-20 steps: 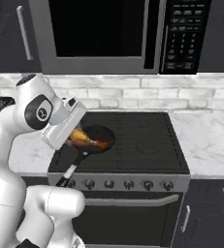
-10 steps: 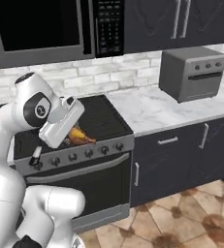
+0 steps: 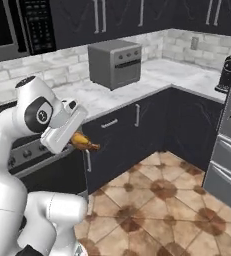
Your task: Take the chicken drumsticks from the pan and place one on each plate on the dining counter.
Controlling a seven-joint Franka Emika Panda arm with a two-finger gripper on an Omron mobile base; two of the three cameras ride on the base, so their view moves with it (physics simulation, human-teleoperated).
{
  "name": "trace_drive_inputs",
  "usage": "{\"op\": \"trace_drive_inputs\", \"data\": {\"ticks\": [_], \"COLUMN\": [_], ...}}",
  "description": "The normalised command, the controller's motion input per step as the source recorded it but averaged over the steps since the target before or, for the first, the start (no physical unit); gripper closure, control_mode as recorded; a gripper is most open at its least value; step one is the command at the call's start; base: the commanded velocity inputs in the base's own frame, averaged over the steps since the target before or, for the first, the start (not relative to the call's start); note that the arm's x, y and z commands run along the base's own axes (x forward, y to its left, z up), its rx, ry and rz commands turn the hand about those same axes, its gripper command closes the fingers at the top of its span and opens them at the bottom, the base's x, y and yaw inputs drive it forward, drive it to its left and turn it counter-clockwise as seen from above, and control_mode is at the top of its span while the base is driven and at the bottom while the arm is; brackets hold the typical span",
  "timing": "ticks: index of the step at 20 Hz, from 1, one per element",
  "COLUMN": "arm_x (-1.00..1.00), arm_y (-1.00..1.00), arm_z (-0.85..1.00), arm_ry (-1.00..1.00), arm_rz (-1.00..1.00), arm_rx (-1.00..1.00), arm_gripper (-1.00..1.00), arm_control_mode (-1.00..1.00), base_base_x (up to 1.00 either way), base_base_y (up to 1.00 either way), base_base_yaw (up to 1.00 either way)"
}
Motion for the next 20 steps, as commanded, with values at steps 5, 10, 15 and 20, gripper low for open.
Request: {"op": "trace_drive_inputs", "data": {"ticks": [5, 10, 15, 20], "arm_x": [0.00, 0.00, 0.00, 0.00], "arm_y": [0.00, 0.00, 0.00, 0.00], "arm_z": [0.00, 0.00, 0.00, 0.00], "arm_ry": [0.00, 0.00, 0.00, 0.00], "arm_rz": [0.00, 0.00, 0.00, 0.00], "arm_rx": [0.00, 0.00, 0.00, 0.00], "arm_gripper": [1.00, 1.00, 1.00, 1.00], "arm_control_mode": [1.00, 1.00, 1.00, 1.00], "base_base_x": [-0.65, -0.85, -0.84, -0.69], "base_base_y": [0.00, -0.06, -0.33, -0.62], "base_base_yaw": [-0.62, -0.59, -0.51, -0.39]}}
